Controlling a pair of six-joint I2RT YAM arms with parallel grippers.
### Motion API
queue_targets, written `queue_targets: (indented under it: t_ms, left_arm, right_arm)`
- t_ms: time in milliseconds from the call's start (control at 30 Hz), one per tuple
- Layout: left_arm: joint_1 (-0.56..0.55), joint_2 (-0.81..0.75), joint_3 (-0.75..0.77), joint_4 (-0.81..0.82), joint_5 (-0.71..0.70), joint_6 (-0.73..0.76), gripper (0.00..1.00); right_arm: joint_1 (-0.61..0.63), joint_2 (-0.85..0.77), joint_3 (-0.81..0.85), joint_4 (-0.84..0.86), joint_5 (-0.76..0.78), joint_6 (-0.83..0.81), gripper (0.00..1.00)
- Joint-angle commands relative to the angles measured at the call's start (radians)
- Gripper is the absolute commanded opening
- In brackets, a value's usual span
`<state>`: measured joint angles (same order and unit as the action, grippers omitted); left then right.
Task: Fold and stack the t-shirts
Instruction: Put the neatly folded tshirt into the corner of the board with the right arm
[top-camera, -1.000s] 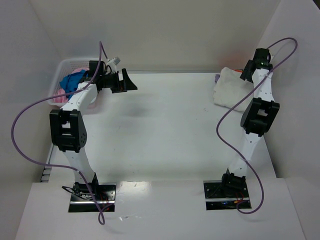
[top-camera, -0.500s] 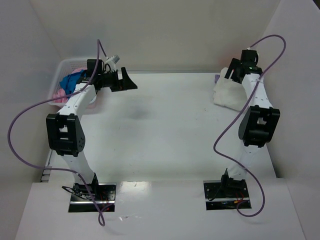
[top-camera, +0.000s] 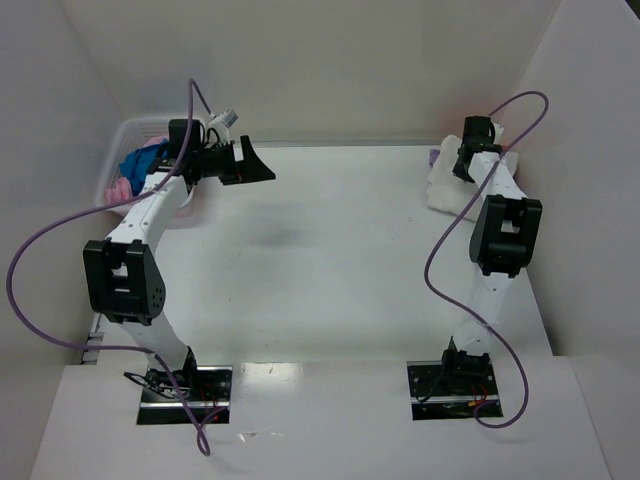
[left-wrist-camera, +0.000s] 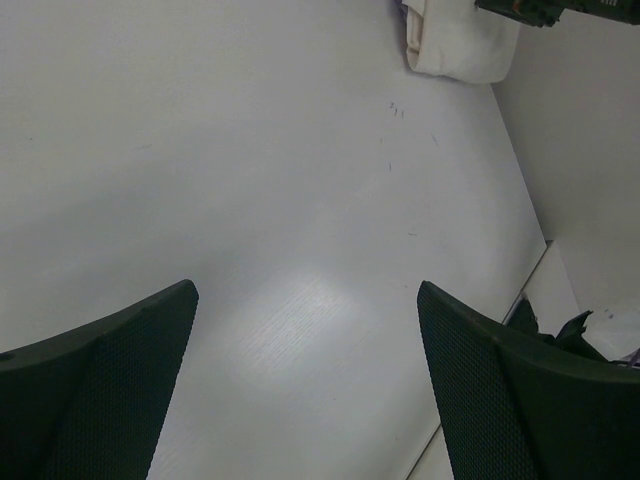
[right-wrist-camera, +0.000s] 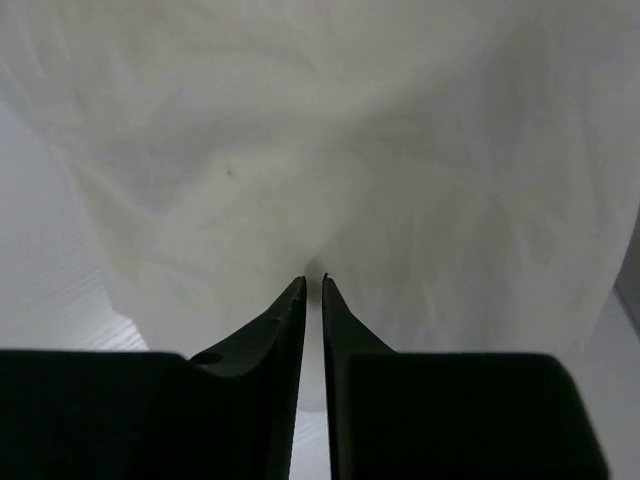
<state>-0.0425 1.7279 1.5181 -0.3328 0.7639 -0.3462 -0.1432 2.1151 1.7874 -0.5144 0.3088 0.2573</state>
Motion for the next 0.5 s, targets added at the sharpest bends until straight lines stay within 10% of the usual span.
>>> queue_targets:
  t_ms: [0, 467]
  left_arm:
    - [-0.002, -0.001, -0.010, 0.040, 0.029, -0.014, 0.98]
    - [-0.002, 0.048, 0.066, 0.026, 0.026, 0.033, 0.98]
  right_arm:
    - [-0.004, 0.064, 0.096, 0.063, 0.104, 0.016, 0.14]
    - [-0.062, 0.330, 0.409, 0.011, 0.135, 0.048, 0.11]
